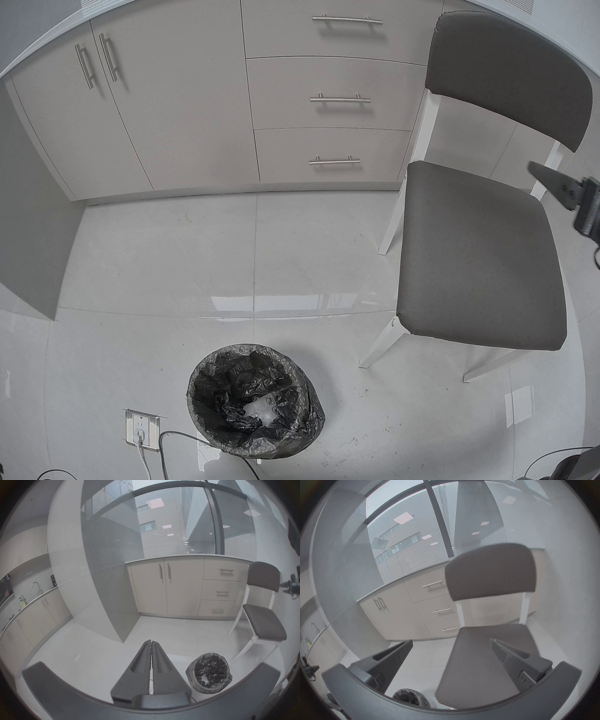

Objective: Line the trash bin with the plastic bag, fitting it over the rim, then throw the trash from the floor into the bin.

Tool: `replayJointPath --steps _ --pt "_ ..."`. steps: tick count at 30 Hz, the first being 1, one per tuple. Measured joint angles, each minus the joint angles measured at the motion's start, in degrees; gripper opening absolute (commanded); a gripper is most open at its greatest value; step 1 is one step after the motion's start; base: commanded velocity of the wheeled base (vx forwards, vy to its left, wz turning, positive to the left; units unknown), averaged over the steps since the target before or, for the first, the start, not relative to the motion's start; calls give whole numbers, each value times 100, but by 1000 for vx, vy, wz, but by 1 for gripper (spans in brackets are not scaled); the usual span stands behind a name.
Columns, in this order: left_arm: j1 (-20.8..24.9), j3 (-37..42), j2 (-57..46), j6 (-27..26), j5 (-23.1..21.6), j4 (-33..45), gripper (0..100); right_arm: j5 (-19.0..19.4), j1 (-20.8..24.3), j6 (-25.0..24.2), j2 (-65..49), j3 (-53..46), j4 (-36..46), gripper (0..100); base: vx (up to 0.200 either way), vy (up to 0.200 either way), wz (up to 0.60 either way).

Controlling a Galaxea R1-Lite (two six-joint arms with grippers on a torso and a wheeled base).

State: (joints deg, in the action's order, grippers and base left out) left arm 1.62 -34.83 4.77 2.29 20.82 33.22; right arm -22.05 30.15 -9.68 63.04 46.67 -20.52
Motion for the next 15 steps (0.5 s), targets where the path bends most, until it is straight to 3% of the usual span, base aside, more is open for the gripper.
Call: replayJointPath --steps 8,15 --pt "-80 1747 -234 -425 -758 -1844 0 16 -805 578 -2071 -155 1418 100 0 0 0" --pt "-149 2899 -369 -577 -1491 -2970 0 24 -1836 928 -3961 -555 2481 100 0 0 0"
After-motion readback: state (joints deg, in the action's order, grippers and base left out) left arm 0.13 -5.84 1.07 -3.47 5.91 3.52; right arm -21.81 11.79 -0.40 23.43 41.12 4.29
